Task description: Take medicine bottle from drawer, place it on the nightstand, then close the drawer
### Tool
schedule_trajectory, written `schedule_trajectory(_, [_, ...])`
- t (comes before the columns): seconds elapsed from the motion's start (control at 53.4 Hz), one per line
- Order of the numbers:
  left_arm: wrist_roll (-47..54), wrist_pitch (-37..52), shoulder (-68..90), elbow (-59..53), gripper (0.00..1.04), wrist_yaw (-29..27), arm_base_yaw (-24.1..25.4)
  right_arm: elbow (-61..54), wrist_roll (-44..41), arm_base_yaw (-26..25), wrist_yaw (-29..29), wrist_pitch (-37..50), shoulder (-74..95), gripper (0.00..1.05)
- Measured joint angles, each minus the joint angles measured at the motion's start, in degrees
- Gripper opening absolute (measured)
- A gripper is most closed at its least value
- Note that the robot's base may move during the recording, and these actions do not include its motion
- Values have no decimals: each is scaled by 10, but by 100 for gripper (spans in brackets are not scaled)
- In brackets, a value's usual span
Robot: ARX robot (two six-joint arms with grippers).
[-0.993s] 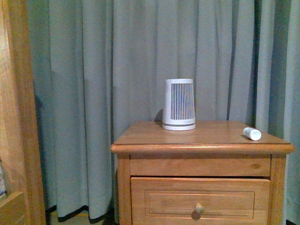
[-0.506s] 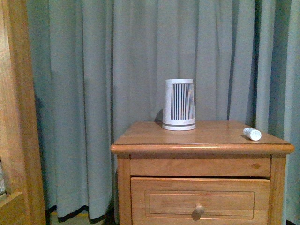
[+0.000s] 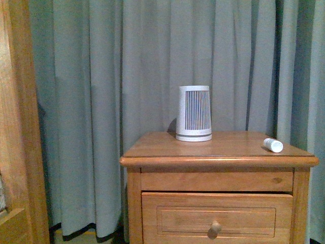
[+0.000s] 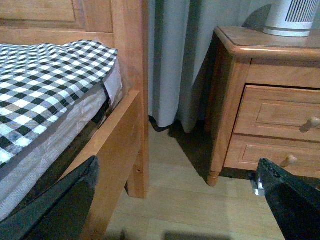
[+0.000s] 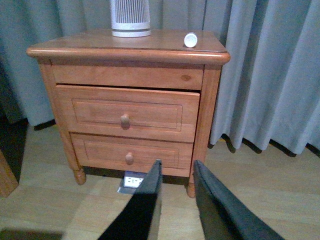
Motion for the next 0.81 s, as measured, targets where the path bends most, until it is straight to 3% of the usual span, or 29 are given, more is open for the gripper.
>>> schedule_trajectory(0.375, [0,0,0,0,98,0,0,0,0,0,0,0,0,99])
schedule_trajectory(0.806, [0,0,0,0,98,0,0,0,0,0,0,0,0,98])
